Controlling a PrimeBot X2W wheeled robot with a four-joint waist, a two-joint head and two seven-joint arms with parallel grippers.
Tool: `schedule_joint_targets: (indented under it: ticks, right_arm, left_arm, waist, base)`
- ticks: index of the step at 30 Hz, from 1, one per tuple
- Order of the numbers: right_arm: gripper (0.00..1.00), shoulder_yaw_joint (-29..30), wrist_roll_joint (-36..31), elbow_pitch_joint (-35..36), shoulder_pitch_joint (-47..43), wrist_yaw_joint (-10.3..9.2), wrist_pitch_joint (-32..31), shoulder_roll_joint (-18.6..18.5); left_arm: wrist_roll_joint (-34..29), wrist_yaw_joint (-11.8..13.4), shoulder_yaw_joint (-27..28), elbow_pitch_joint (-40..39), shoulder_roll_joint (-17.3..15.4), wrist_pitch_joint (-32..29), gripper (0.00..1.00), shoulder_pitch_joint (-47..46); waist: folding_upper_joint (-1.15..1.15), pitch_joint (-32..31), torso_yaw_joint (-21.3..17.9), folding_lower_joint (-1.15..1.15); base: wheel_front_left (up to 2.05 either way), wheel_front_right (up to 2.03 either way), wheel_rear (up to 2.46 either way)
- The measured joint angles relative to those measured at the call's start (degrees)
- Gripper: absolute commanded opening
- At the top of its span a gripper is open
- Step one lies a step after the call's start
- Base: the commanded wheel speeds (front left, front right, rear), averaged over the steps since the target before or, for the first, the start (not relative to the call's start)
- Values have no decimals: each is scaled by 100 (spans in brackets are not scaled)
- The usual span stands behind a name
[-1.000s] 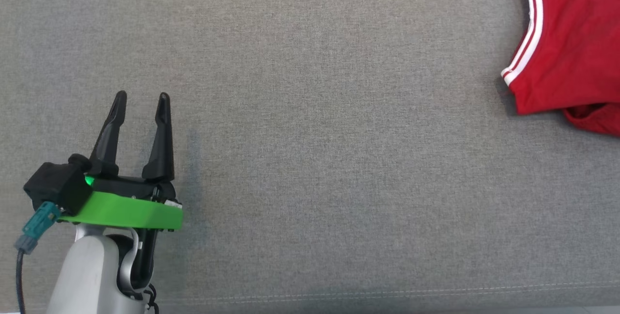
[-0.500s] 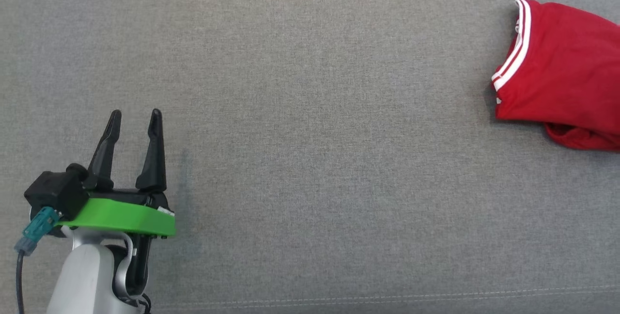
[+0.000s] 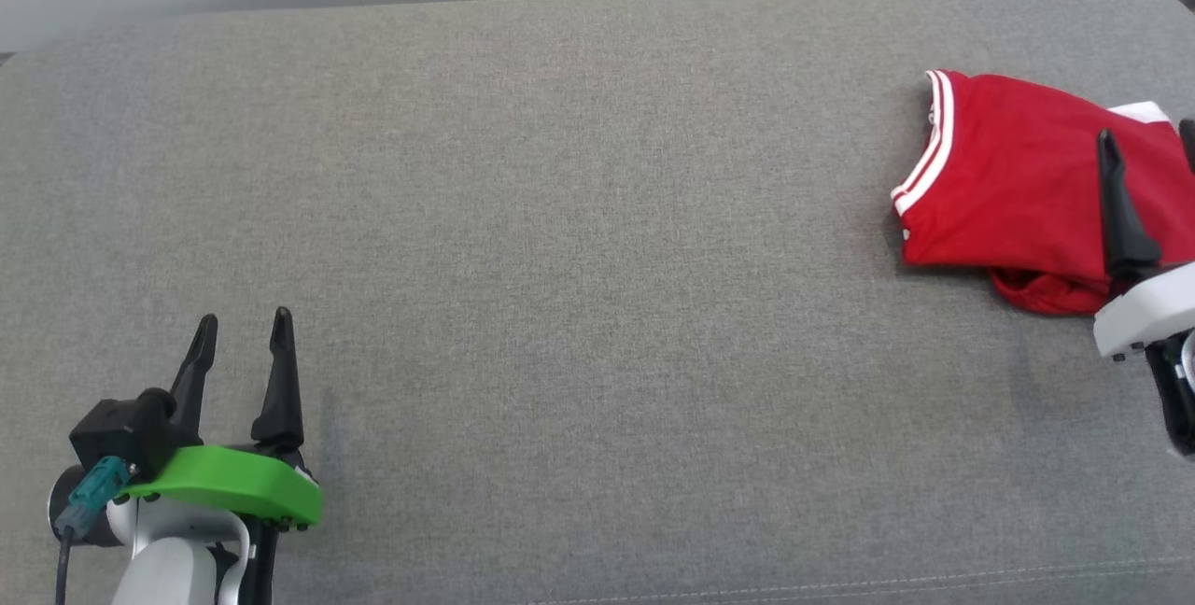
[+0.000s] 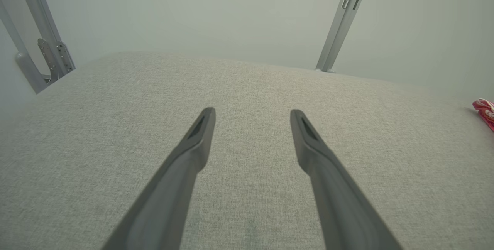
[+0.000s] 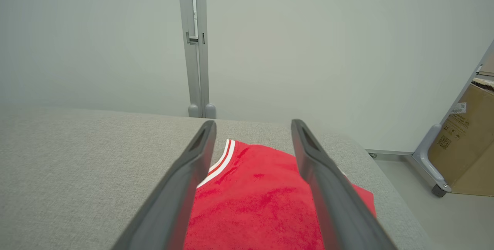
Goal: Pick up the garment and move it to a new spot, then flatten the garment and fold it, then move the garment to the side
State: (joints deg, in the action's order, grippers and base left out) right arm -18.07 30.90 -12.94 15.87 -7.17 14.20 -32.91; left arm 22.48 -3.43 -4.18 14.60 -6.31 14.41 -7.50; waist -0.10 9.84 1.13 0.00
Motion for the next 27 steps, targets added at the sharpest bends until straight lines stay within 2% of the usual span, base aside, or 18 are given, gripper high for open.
schedule_joint_targets:
  ticks: [4, 10, 14, 18, 19, 27]
  right_arm:
    - [100, 36, -90, -187, -408, 0, 62, 286]
    - [100, 291, -276, -374, -943, 0, 57, 689]
    - [100, 253, -455, -355, -1096, 0, 56, 947]
    - [100, 449, -679, -352, -1232, 0, 55, 1033]
    - [0, 493, -684, -355, -1287, 1, 56, 1072]
    - [0, 334, -632, -683, -1590, 11, 10, 1571]
  left_arm:
    - [-112, 97, 11, 135, -31, 0, 100, 126]
    - [-266, 102, -51, 287, -88, 0, 100, 242]
    - [-287, 144, 0, 330, -180, 0, 100, 406]
    - [-303, 143, -1, 353, -180, 0, 100, 411]
    - [-304, 143, -7, 366, -175, 0, 0, 414]
    - [-271, 143, -35, 742, 65, -74, 0, 594]
  waist:
    - [0, -211, 3, 0]
    - [0, -466, 62, 0]
    - [0, -567, 118, 0]
    - [0, -620, 173, 0]
    - [0, -628, 192, 0]
    - [0, -631, 189, 0]
  base:
    - [0, 0, 0]
    - [0, 0, 0]
    - [0, 0, 0]
    - [0, 0, 0]
    - [0, 0, 0]
    - [0, 0, 0]
